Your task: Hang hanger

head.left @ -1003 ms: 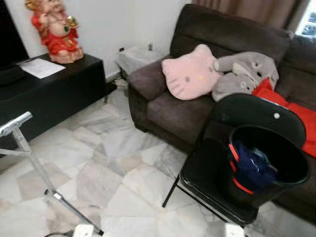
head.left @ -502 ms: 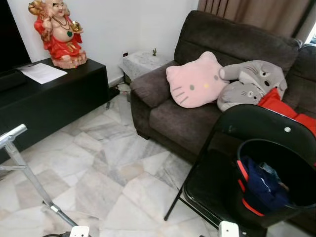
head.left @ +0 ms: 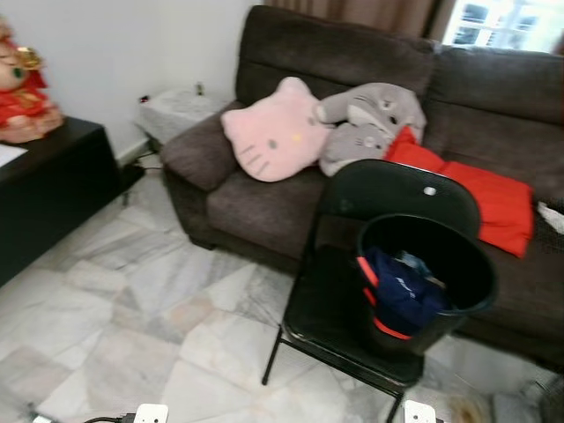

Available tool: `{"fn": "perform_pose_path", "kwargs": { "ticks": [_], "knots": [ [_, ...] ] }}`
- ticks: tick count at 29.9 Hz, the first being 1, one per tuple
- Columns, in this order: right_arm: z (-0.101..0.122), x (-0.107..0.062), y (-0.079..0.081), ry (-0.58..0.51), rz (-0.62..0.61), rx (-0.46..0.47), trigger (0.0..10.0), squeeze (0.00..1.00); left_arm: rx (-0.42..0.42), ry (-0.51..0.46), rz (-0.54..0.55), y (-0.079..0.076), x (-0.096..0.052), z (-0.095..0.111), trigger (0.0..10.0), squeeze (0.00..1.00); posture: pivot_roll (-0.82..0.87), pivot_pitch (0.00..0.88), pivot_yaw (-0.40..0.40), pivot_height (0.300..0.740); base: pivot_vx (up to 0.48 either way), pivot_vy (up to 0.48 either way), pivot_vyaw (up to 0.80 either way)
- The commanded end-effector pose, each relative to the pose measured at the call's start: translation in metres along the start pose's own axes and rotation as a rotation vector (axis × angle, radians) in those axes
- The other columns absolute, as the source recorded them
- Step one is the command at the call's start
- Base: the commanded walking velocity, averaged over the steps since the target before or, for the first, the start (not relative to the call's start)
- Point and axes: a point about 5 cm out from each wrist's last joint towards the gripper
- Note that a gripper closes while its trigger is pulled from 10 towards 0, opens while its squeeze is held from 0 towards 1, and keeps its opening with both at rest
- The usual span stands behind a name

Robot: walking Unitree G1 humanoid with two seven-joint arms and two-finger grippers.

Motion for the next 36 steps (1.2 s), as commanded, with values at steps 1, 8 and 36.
{"fn": "perform_pose_path", "kwargs": {
  "ticks": [1, 8, 36],
  "knots": [
    [-0.001, 0.000, -0.001, 0.005, -0.007, 0.007, 10.0, 0.00, 0.004, 0.022, 0.003, 0.000, -0.001, -0.005, 10.0, 0.00, 0.11, 0.020, -0.024, 0.740, 0.000, 0.000, -0.77],
    [0.001, 0.000, -0.001, -0.023, -0.006, 0.021, 10.0, 0.00, 0.006, 0.022, 0.003, 0.000, -0.001, -0.006, 10.0, 0.00, 0.11, 0.021, -0.025, 0.740, 0.000, 0.000, -0.44],
    [0.027, -0.007, -0.002, -0.354, 0.019, -0.050, 10.0, 0.00, 0.022, 0.034, -0.003, 0.001, -0.002, -0.010, 10.0, 0.00, 0.05, 0.025, -0.041, 0.740, 0.000, 0.000, 0.00]
  ]
}}
Point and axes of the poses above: a point about 5 cm out from each wrist's last joint towards the gripper, its own x axis pointing out of the wrist towards the gripper, its own z axis along the axis of the wrist's last joint, y = z × x, and after that the axes turned 10 degrees about -x, right-handed
